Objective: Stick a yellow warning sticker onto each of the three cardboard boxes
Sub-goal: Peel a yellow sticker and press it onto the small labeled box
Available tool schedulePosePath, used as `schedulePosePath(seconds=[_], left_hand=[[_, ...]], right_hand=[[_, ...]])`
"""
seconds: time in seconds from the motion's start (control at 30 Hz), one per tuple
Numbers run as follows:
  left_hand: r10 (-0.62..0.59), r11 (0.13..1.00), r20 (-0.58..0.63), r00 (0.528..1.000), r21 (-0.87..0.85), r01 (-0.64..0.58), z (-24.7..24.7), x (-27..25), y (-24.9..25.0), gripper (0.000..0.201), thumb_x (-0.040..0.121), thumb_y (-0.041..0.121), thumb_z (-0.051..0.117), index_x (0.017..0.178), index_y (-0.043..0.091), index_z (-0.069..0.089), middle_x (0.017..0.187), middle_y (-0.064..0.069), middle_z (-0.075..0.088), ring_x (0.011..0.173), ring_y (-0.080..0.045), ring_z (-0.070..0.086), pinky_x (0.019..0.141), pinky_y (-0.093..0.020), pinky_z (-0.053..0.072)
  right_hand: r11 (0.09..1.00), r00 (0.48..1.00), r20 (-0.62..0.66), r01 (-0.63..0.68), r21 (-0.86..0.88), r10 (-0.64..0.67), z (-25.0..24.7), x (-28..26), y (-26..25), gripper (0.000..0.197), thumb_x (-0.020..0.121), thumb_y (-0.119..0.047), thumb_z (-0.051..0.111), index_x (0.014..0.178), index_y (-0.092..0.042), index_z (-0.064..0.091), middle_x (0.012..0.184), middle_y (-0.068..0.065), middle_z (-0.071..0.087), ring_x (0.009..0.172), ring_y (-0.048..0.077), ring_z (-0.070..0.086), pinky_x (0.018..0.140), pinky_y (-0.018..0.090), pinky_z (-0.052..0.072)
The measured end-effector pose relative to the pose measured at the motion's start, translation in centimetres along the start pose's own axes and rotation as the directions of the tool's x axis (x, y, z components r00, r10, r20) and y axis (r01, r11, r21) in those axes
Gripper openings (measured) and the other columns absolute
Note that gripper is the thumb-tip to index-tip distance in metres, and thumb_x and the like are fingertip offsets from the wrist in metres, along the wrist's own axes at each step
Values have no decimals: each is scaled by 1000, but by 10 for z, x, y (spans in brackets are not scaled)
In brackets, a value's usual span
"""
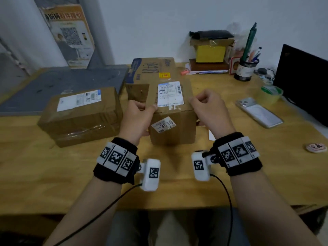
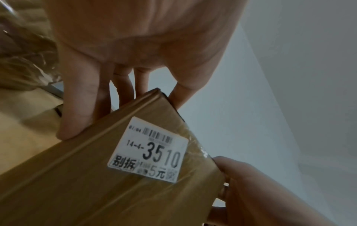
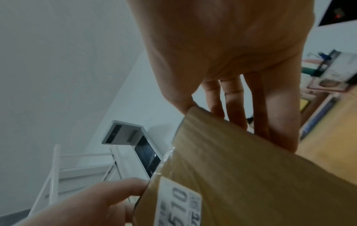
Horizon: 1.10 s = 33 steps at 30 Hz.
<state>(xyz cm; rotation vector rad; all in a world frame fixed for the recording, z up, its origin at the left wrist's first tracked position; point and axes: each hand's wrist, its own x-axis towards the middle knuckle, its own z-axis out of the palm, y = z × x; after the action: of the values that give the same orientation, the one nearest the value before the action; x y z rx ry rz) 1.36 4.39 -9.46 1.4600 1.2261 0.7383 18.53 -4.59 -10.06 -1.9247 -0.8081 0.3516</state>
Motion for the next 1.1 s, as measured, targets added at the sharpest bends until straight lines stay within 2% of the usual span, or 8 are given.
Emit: schedulePosePath(seconds=[0.37,0.47,0.53,0.63,0.8,0.87,1.0,1.1], left_hand=[[154,988,-132,979,-9,-156,14,27,-2,35,87,45,69,108,23,52,108,7,60,97,-16,63,86,-46,59],[265,963,-265,927,30,-267,19,28,1,38,95,39,63,118,19,42,130,-4,45,109,-19,54,87,-31,46],[380,919,-339,861,30,-394,21,22,4,27,96,35,58,113,21,42,123,-3,49,107,-17,54,85,-28,45],[422,887,-230,877,-97,-452,33,8,13,6,101,25,51,105,20,50,94,8,58,82,-7,60,72,-21,49],[410,891,-21,912,-206,-405,60,0,16,26,103,21,45,84,18,62,74,2,60,55,-15,59,47,-22,41],[399,901,1,917,-186,-392,68,0,12,28,103,24,44,81,20,62,76,1,61,56,-18,62,48,-26,39],[339,927,67,938,-195,-321,76,-3,11,31,106,23,43,81,19,61,78,1,61,55,-14,62,41,-25,37],[339,928,93,936,-199,-316,79,-8,12,32,106,22,44,79,20,61,76,1,61,55,-13,61,41,-25,35]], right_hand=[[999,998,62,25,-24,-24,10,19,-2,29,97,-50,55,98,-22,60,103,3,70,93,26,70,75,52,63],[993,995,87,-34,-115,44,-8,19,7,48,99,-60,44,98,-20,71,96,1,76,85,26,72,76,50,64],[960,992,67,-84,-266,105,-23,20,23,48,93,-61,50,90,-19,75,90,3,77,85,27,71,82,50,62],[897,974,82,-158,-412,210,-40,24,47,42,87,-48,69,93,-8,78,94,16,76,88,33,72,82,48,61],[768,936,125,-188,-612,329,-53,29,72,40,74,-48,78,67,-11,63,76,10,66,74,28,65,61,33,46],[743,911,154,-204,-638,382,-56,29,79,42,68,-47,82,77,-9,66,82,8,66,78,26,65,64,32,48],[786,894,198,-227,-576,403,-63,26,83,54,67,-29,92,113,-13,69,106,7,70,101,27,67,91,41,57],[805,908,204,-199,-559,366,-65,28,85,52,73,-20,91,119,-9,69,112,10,70,104,29,68,93,43,57]])
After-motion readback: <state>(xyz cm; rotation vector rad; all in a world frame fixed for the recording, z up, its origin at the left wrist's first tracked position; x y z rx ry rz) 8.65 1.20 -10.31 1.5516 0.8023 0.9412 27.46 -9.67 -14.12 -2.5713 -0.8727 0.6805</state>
